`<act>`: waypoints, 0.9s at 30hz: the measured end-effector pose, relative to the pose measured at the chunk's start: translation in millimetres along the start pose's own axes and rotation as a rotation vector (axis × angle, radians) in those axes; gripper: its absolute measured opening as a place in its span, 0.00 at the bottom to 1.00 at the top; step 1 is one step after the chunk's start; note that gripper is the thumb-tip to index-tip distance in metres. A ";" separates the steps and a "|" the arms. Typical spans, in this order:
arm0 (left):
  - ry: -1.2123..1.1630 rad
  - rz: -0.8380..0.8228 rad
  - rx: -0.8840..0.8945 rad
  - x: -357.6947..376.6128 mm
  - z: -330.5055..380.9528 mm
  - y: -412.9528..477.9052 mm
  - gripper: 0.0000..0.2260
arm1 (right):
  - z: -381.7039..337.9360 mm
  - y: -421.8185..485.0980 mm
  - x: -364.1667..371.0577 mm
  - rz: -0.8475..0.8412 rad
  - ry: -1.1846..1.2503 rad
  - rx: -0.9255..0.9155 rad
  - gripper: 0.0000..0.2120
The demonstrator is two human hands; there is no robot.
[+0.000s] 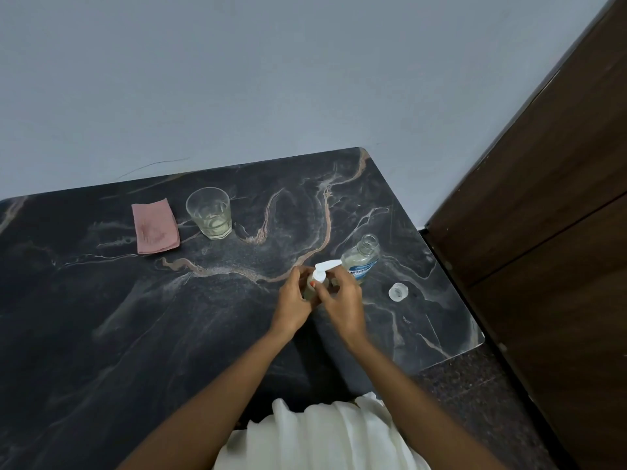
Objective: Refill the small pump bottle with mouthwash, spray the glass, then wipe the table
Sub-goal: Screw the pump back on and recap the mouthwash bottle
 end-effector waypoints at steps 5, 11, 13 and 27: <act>-0.020 0.003 0.012 0.2 1.8 0.4 0.18 | 6.9 -7.4 1.2 -0.080 0.105 0.039 0.12; -0.015 0.009 0.016 0.0 2.7 0.6 0.22 | 9.2 -4.8 -3.2 -0.046 0.349 0.150 0.10; -0.013 0.008 0.015 -0.1 2.8 0.7 0.21 | 7.2 -4.6 -1.6 -0.051 0.408 0.157 0.13; -0.043 -0.004 -0.005 1.1 1.4 0.3 0.20 | 8.9 0.6 1.0 -0.118 0.247 0.149 0.16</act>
Point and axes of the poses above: each hand's wrist, its own y-axis towards the middle knuckle, its own x-axis out of the palm, z = x × y, the point moved 5 cm from there along y, towards the middle knuckle, and after that the axes turned 14 degrees about x, right-handed, at the moved point
